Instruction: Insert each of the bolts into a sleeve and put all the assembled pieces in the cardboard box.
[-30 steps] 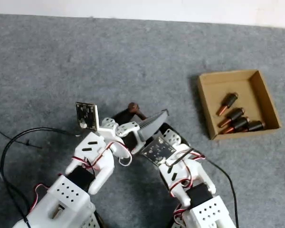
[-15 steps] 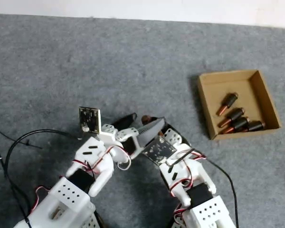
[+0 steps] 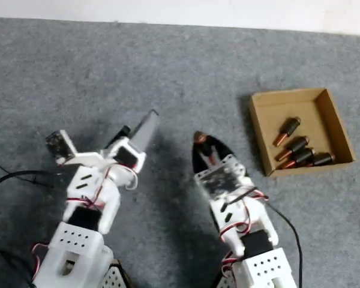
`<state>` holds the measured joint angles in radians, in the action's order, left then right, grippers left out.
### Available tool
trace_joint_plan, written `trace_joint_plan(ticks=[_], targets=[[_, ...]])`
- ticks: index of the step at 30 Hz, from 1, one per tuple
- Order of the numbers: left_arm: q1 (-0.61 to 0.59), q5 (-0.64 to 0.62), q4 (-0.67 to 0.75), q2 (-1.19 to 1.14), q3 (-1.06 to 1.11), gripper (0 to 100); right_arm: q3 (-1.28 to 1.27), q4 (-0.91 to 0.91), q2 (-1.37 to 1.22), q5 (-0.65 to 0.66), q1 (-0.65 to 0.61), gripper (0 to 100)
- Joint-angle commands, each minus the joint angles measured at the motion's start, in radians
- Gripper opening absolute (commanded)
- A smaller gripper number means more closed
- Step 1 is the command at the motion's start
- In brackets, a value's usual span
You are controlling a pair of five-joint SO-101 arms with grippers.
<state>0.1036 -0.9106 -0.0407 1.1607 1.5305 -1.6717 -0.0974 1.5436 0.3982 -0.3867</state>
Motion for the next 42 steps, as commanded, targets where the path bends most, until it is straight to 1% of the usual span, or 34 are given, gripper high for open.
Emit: trace_joint_plan(ticks=[1, 5, 8, 10, 14, 17, 19, 20, 23, 27, 30, 33, 36, 42], targets=[[-0.022, -0.009, 0.023, -0.013, -0.048, 33, -0.137, 0.059, 0.019, -0.044, 0.065, 0.5], [-0.022, 0.083, 0.023, -0.013, -0.021, 33, -0.131, 0.054, 0.018, -0.057, 0.173, 0.5], [-0.022, 0.095, 0.023, -0.005, 0.005, 33, -0.096, 0.051, 0.010, -0.107, 0.259, 0.5], [-0.024, 0.095, 0.023, -0.005, 0.007, 33, -0.038, -0.015, 0.008, -0.112, 0.303, 0.5], [-0.024, 0.097, 0.020, -0.005, 0.008, 33, 0.131, -0.137, -0.070, -0.086, 0.314, 0.5], [-0.024, 0.097, 0.020, -0.007, 0.010, 33, 0.298, -0.142, -0.265, -0.087, 0.349, 0.5], [-0.024, 0.097, 0.018, -0.007, 0.010, 33, 0.456, -0.137, -0.455, -0.089, 0.390, 0.5], [-0.024, 0.097, 0.018, -0.007, 0.010, 33, 0.541, -0.137, -0.564, -0.103, 0.417, 0.5], [-0.024, 0.097, 0.018, -0.012, 0.010, 33, 0.825, -0.159, -0.901, -0.204, 0.489, 0.5], [-0.024, 0.098, 0.018, -0.013, 0.010, 33, 1.237, -0.360, -1.316, -0.221, 0.530, 0.5], [-0.024, 0.098, 0.018, -0.013, 0.010, 33, 1.521, -0.516, -1.572, -0.221, 0.530, 0.5], [-0.022, 0.140, 0.018, -0.013, 0.010, 33, 1.748, -0.639, -1.756, -0.221, 0.530, 0.5], [-0.022, 0.152, 0.018, -0.013, 0.015, 33, 1.923, -0.714, -1.899, -0.221, 0.530, 0.6], [-0.022, 0.153, 0.023, -0.010, 0.024, 33, 2.120, -0.857, -2.087, -0.221, 0.532, 0.7]])
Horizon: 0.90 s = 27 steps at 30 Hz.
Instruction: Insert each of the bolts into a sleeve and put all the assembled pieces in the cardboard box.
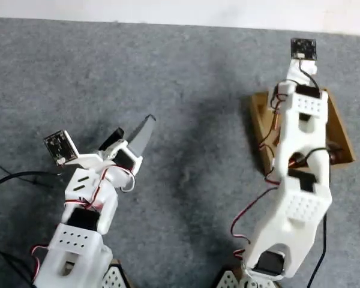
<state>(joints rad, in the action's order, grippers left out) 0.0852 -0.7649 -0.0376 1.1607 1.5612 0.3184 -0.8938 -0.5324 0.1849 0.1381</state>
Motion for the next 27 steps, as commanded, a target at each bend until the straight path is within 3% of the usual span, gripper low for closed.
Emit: trace_joint_plan(ticks=[1, 7, 14, 21, 27], targets=[[-0.004, 0.008, 0.020, -0.007, -0.005, 33, 0.150, -0.079, -0.025, -0.008, 0.007, 0.7], [-0.004, 0.008, 0.020, -0.007, -0.005, 33, 0.186, -0.156, -0.047, -0.002, 0.004, 3.2], [-0.004, 0.008, 0.020, -0.007, -0.007, 33, 0.189, -0.255, -0.044, 0.137, -0.019, 28.1], [-0.004, 0.008, 0.020, -0.012, -0.008, 33, 0.203, -0.317, 0.074, 0.014, -0.016, 29.0], [-0.002, 0.008, 0.020, -0.013, -0.007, 33, 0.110, -0.314, 0.202, -0.014, -0.045, 29.0]])
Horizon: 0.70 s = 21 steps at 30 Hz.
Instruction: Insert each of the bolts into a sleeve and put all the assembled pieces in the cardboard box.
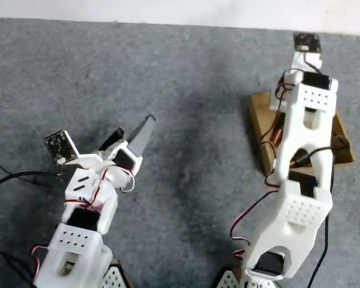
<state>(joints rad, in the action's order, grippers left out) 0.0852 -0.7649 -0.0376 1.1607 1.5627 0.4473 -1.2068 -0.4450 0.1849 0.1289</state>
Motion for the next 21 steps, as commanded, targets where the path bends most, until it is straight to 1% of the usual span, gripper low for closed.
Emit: trace_joint_plan(ticks=[1, 4, 8, 17, 21], targets=[[-0.002, 0.009, 0.020, -0.013, -0.008, 33, -0.050, -0.001, 0.142, -0.014, -0.042, 29.0], [-0.001, 0.009, 0.020, -0.013, -0.008, 33, -0.156, 0.013, 0.239, -0.014, -0.061, 29.0], [-0.001, 0.009, 0.020, -0.013, -0.008, 33, -0.398, 0.128, 0.423, -0.014, -0.088, 29.0], [-0.001, 0.009, 0.017, -0.013, -0.007, 33, -1.241, 0.553, 1.003, -0.009, -0.232, 29.0], [-0.004, 0.012, 0.015, -0.013, -0.005, 33, -1.537, 0.677, 1.241, -0.011, -0.280, 29.0]])
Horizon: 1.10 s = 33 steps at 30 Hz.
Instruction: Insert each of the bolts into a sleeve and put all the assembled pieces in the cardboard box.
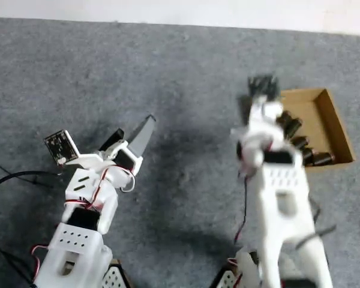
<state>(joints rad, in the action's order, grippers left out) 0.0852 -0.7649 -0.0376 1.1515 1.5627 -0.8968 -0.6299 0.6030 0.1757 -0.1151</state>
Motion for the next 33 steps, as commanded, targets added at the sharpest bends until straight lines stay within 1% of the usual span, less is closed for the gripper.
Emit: trace_joint_plan(ticks=[1, 2, 4, 8, 9, 10, 11, 13, 15, 18, 19, 20, 22, 24, 26, 27, 30, 33], targets=[[-0.004, 0.037, 0.015, -0.004, -0.004, 32, -0.254, 0.117, 0.251, -0.003, -0.042, 29.0], [-0.004, 0.069, 0.015, -0.004, -0.002, 31, -0.306, 0.128, 0.306, -0.005, -0.042, 29.0], [-0.004, 0.121, 0.015, -0.002, -0.002, 25, -0.394, 0.137, 0.415, -0.006, -0.042, 29.0], [-0.004, 0.239, 0.015, 0.002, -0.002, 1, -0.519, 0.139, 0.624, -0.006, -0.041, 28.9], [-0.004, 0.282, 0.015, 0.002, -0.001, 0, -0.544, 0.139, 0.673, -0.006, -0.042, 28.9], [-0.004, 0.311, 0.015, 0.002, -0.001, 3, -0.575, 0.136, 0.719, -0.006, -0.042, 28.9], [-0.004, 0.330, 0.015, 0.002, -0.001, 3, -0.608, 0.136, 0.765, -0.006, -0.041, 28.9], [-0.005, 0.347, 0.014, 0.002, 0.002, 0, -0.665, 0.136, 0.852, -0.006, -0.038, 26.5], [-0.005, 0.345, 0.014, 0.004, 0.015, 1, -0.716, 0.134, 0.937, -0.006, -0.038, 18.4], [-0.005, 0.345, 0.003, 0.004, 0.019, 1, -0.785, 0.134, 1.070, -0.006, -0.036, 1.3], [-0.005, 0.347, -0.023, 0.004, 0.010, 1, -0.811, 0.134, 1.115, -0.006, -0.036, 0.1], [-0.005, 0.347, -0.052, 0.004, 0.004, 1, -0.839, 0.134, 1.159, -0.006, -0.036, 2.0], [-0.005, 0.347, -0.114, 0.004, -0.019, 1, -0.885, 0.127, 1.231, -0.006, -0.036, 2.5], [-0.005, 0.347, -0.184, 0.004, -0.045, 1, -0.912, 0.085, 1.241, -0.006, -0.036, 1.2], [-0.007, 0.348, -0.262, 0.004, -0.077, 1, -0.915, 0.082, 1.225, -0.003, -0.036, 0.5], [-0.010, 0.365, -0.302, 0.004, -0.091, 1, -0.917, 0.077, 1.224, -0.003, -0.036, 0.5], [-0.045, 0.473, -0.425, 0.004, -0.136, 1, -0.915, 0.062, 1.221, -0.005, -0.036, 0.5], [-0.099, 0.543, -0.552, 0.004, -0.180, 1, -0.915, 0.036, 1.224, -0.003, -0.036, 0.5]])
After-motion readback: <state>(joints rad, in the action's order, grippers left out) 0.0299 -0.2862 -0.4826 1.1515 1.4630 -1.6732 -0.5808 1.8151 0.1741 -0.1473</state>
